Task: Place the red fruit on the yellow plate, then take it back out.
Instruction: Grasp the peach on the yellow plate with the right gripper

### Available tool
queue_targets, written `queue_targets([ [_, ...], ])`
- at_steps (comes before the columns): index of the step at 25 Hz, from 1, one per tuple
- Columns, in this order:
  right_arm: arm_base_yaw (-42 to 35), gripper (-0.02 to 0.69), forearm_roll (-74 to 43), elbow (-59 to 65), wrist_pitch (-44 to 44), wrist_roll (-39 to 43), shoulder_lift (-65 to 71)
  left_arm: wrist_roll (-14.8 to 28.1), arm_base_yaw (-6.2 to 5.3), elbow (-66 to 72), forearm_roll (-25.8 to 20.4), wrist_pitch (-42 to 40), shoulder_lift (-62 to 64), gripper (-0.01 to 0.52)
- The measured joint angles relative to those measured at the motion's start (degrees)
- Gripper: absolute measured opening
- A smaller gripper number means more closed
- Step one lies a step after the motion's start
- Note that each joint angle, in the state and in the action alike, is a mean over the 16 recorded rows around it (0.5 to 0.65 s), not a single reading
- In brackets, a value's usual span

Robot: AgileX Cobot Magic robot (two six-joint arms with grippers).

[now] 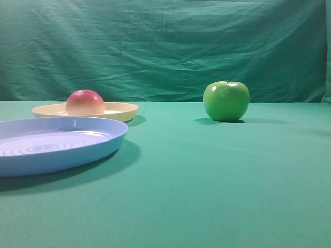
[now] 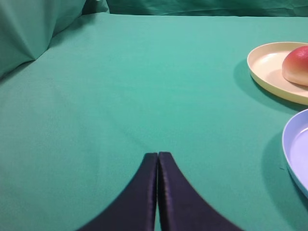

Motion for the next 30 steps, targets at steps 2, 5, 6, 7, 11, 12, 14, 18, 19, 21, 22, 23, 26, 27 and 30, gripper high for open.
queue_targets([
  [2,0.33,0.000,0.28,-2.36,-0.34,0.04,1.69,0.00,0.00,0.00,0.00,0.00,0.00,0.000],
  [5,1.01,0.000,0.58,-7.10,0.63,-0.08,5.14,0.00,0.00,0.00,0.00,0.00,0.00,0.000],
  [6,1.25,0.000,0.74,-9.01,1.55,-0.29,6.58,0.00,0.00,0.00,0.00,0.00,0.00,0.000],
  [7,1.49,0.000,0.97,-11.10,2.84,-0.60,8.16,0.00,0.00,0.00,0.00,0.00,0.00,0.000],
  [11,2.47,0.000,2.34,-20.71,10.21,-2.88,15.37,-0.01,0.00,0.00,0.00,0.00,0.00,0.000],
  [12,2.72,0.000,2.75,-23.20,12.28,-3.63,17.24,-0.02,0.00,0.00,0.00,0.00,0.00,0.000],
  [14,3.19,0.000,3.58,-27.95,16.35,-5.24,20.94,-0.03,0.00,0.00,0.00,0.00,0.00,0.000],
  [18,3.68,0.000,5.42,-36.00,23.48,-8.76,27.91,-0.06,0.00,0.00,0.00,0.00,0.00,0.000],
  [19,3.71,0.000,6.00,-37.66,24.95,-9.72,29.50,-0.07,0.00,0.00,0.00,0.00,0.00,0.000],
  [21,3.81,0.000,7.33,-40.44,27.29,-11.74,32.47,-0.08,0.00,0.00,0.00,0.00,0.00,0.000],
  [22,3.92,0.000,8.02,-41.59,28.10,-12.76,33.85,-0.09,0.00,0.00,0.00,0.00,0.00,0.000],
  [23,4.10,0.000,8.69,-42.57,28.61,-13.78,35.17,-0.10,0.00,0.00,0.00,0.00,0.00,0.000],
  [26,5.06,0.000,10.46,-44.52,28.48,-16.54,38.91,-0.11,0.00,0.00,0.00,0.00,0.00,0.000],
  [27,5.51,0.000,10.98,-44.90,27.93,-17.39,40.10,-0.11,0.00,0.00,0.00,0.00,0.00,0.000],
  [30,7.25,0.000,12.70,-45.55,25.15,-19.75,43.75,-0.11,0.00,0.00,0.00,0.00,0.00,0.000],
])
